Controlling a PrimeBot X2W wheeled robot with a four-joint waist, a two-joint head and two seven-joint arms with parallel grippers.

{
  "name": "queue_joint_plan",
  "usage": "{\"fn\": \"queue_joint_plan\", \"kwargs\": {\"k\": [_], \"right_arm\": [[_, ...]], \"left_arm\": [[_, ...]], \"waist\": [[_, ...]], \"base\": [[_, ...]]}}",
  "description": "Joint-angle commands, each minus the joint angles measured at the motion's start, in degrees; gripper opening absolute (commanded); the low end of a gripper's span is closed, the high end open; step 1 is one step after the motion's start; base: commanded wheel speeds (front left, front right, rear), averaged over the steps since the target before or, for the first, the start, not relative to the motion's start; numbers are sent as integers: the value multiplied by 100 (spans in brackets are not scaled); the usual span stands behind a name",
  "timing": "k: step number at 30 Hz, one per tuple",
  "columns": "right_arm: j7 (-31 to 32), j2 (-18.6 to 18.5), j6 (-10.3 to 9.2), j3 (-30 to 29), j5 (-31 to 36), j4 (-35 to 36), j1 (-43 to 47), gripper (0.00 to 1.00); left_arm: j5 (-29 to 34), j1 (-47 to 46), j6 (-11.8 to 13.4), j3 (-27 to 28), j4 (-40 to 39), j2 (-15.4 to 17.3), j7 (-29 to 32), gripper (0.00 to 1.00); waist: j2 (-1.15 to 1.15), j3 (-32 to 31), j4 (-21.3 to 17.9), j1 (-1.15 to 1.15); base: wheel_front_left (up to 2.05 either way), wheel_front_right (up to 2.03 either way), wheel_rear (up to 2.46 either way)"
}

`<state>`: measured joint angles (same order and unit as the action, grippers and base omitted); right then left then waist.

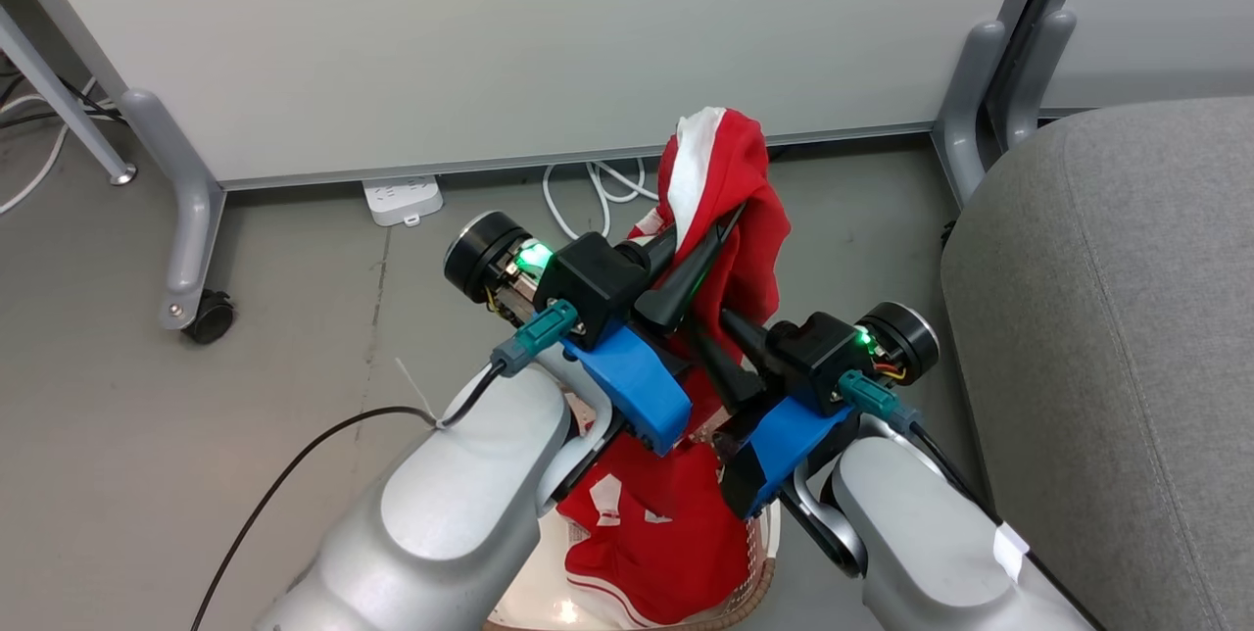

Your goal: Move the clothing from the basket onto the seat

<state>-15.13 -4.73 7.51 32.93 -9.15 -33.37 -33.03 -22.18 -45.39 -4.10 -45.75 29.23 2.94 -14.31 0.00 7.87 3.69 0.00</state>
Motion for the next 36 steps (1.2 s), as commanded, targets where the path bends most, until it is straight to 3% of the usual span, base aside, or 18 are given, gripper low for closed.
{"fn": "queue_joint_plan", "kwargs": {"k": [1,24,25,26,36], "right_arm": [[-4,33,-4,17,-41,-32,-109,0],[-4,57,-4,123,-116,-83,22,0],[-4,55,-4,121,-118,-79,24,0],[-4,55,-4,118,-122,-76,24,0],[-4,72,-4,115,-136,-12,6,0]], "left_arm": [[-54,-46,39,-10,-13,3,-49,0],[-175,-40,97,-107,131,2,-83,0],[-173,-47,117,-92,132,1,-85,25],[-168,-53,130,-89,131,1,-87,100],[-101,-79,181,-70,154,46,-100,100]], "waist": [[0,-9,2,0],[0,-116,-40,0],[0,-113,-40,0],[0,-109,-41,0],[0,-61,-53,0]], "base": [[0,0,0],[0,0,0],[0,0,0],[0,0,0],[0,0,0]]}}
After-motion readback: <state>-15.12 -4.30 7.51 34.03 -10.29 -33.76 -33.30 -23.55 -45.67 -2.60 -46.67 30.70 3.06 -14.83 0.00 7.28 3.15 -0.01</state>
